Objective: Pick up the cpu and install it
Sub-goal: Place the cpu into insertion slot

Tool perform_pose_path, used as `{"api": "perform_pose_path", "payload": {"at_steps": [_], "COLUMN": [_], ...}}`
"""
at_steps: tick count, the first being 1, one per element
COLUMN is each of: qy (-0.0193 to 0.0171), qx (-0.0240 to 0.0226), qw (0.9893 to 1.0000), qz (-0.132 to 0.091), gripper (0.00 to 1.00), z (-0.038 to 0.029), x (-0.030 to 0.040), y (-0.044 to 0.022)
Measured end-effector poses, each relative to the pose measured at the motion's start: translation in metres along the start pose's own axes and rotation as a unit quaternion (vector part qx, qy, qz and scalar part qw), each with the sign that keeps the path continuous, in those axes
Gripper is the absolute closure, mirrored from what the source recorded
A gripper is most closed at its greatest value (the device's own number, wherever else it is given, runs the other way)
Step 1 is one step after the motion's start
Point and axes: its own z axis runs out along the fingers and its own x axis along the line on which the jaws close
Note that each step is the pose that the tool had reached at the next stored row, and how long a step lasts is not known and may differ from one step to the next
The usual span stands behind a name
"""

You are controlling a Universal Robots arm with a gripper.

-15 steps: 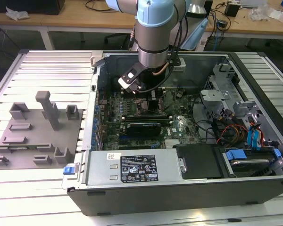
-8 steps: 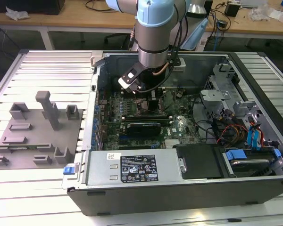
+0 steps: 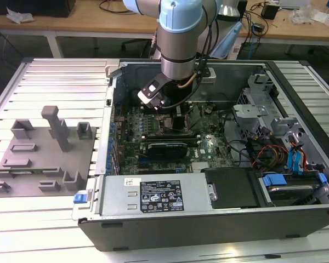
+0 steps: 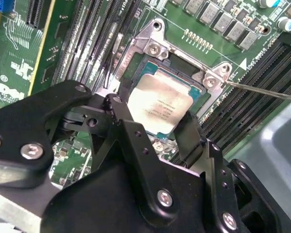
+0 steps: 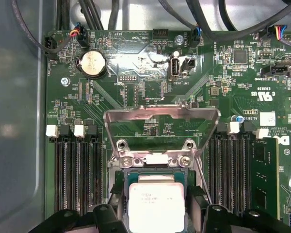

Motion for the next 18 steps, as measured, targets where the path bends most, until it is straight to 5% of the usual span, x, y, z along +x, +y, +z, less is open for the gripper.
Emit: {"api": "perform_pose_path", "payload": {"at_steps": [5,11,13,18], "qy": [-0.0001,-0.0001,-0.0002,-0.0001], "qx": [0.0,0.0,0.0,0.0], "qw": [1.0,1.0,1.0,1.0], "qz": [0.0,0.0,0.0,0.0], "gripper": [0.38,0.4,0.59,0.83], "z": [-0.0121,-0.014,-0.0141,-0.0142], "x": [-0.0002,-0.0002,-0.0002,-0.0002], "y": [0.0009,0.0011,0.0011,0.0011]}}
